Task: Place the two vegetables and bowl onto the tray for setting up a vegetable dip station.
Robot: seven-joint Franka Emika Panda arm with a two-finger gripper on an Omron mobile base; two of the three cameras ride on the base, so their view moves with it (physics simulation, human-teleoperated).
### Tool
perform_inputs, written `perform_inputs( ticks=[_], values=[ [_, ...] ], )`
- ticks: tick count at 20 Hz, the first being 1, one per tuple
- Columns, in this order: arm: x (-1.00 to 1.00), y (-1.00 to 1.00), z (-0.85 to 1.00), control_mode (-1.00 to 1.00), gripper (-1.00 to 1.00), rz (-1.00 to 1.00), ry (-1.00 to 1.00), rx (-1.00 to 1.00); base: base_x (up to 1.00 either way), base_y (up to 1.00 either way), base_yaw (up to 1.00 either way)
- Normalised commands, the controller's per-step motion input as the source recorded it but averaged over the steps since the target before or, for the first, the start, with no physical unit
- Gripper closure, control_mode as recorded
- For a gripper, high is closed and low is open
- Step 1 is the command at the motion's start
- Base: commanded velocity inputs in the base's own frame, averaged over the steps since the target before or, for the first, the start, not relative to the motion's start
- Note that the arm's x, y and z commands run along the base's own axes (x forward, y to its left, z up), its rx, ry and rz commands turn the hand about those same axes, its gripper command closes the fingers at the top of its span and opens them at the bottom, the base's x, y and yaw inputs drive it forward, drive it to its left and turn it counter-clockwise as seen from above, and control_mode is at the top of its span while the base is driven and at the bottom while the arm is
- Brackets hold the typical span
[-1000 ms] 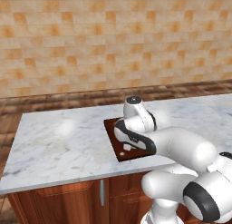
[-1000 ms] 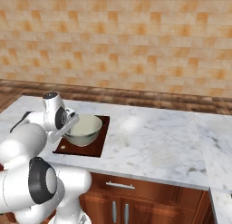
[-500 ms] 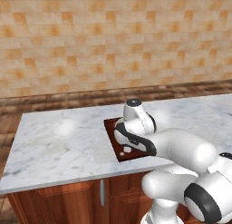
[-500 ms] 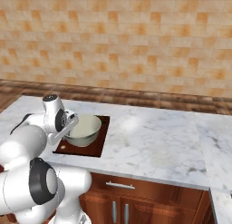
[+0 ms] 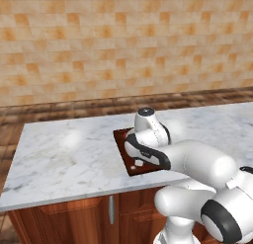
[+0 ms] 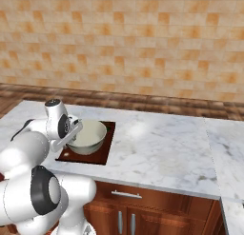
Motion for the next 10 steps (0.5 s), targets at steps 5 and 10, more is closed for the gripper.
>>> perform_inputs(
  ticks=[5, 10],
  values=[
    [-0.10, -0.02, 0.16, -1.00, -1.00, 0.00, 0.00, 0.00, 0.00, 0.00, 0.00],
    [-0.48, -0.01, 0.43, -1.00, -1.00, 0.00, 0.00, 0.00, 0.00, 0.00, 0.00]
  ],
)
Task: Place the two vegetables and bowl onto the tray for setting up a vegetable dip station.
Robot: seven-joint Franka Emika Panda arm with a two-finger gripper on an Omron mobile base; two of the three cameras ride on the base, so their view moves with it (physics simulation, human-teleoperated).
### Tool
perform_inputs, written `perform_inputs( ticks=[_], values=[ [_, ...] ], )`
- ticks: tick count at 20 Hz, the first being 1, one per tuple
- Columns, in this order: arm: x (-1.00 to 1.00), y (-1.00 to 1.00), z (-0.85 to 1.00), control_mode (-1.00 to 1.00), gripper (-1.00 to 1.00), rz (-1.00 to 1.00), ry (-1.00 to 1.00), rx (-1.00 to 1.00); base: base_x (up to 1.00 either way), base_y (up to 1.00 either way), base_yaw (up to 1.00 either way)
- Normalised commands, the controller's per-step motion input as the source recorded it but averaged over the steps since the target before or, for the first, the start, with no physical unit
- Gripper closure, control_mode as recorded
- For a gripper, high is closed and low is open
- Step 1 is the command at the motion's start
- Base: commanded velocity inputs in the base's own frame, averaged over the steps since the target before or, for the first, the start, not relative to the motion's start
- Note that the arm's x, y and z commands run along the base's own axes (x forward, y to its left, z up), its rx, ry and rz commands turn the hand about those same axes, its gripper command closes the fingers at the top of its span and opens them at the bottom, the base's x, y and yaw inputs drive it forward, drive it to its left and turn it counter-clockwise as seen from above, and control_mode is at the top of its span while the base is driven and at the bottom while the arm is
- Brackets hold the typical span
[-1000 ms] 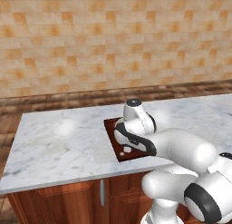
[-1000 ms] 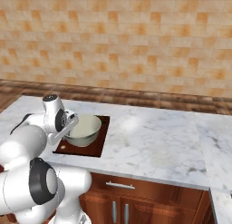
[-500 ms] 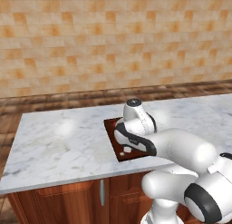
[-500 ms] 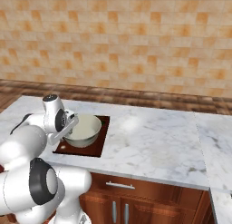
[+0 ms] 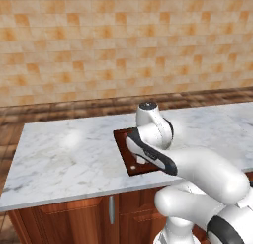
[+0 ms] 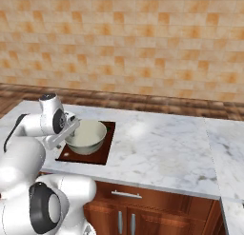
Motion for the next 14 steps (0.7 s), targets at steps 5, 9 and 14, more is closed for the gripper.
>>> perform_inputs(
  ticks=[5, 9, 14],
  values=[
    [-0.61, -0.26, 0.52, -1.00, -1.00, 0.00, 0.00, 0.00, 0.00, 0.00, 0.00],
    [-0.51, -0.39, 0.37, -1.00, -1.00, 0.00, 0.00, 0.00, 0.00, 0.00, 0.00],
    [-0.40, -0.45, 0.42, -1.00, -1.00, 0.00, 0.00, 0.00, 0.00, 0.00, 0.00]
  ],
)
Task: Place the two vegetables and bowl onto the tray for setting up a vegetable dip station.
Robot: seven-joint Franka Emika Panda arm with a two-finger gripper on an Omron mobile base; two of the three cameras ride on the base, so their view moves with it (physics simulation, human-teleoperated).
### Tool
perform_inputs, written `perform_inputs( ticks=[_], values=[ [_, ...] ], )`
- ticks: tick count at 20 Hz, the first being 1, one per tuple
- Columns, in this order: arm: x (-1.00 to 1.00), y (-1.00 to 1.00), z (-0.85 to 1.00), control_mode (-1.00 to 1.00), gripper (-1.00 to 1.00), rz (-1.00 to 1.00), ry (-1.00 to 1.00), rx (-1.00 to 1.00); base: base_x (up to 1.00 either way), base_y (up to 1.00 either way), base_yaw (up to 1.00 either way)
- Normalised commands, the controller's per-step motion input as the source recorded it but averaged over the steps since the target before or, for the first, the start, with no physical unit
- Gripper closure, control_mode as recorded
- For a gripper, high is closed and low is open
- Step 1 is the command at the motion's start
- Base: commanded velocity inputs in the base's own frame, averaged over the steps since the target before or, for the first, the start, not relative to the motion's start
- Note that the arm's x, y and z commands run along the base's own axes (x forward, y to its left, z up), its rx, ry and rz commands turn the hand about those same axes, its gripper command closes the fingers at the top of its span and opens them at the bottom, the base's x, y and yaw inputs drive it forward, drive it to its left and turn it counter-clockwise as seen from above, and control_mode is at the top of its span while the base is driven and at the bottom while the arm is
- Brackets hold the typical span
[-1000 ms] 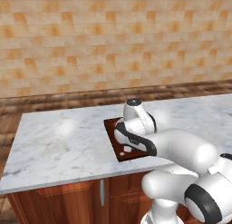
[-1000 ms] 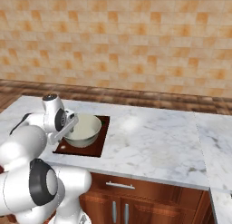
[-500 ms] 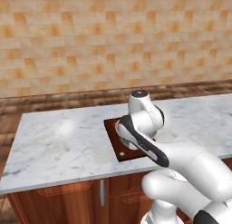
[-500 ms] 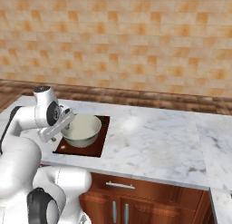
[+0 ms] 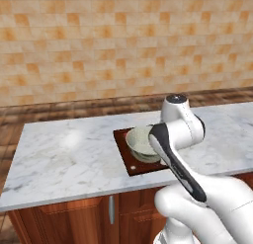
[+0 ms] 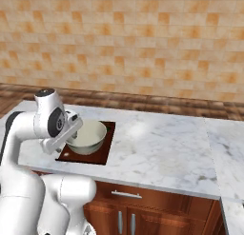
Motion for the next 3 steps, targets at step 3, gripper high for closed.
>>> perform_inputs(
  ticks=[3],
  values=[
    [-0.45, -0.31, 0.43, -1.00, -1.00, 0.00, 0.00, 0.00, 0.00, 0.00, 0.00]
  ],
)
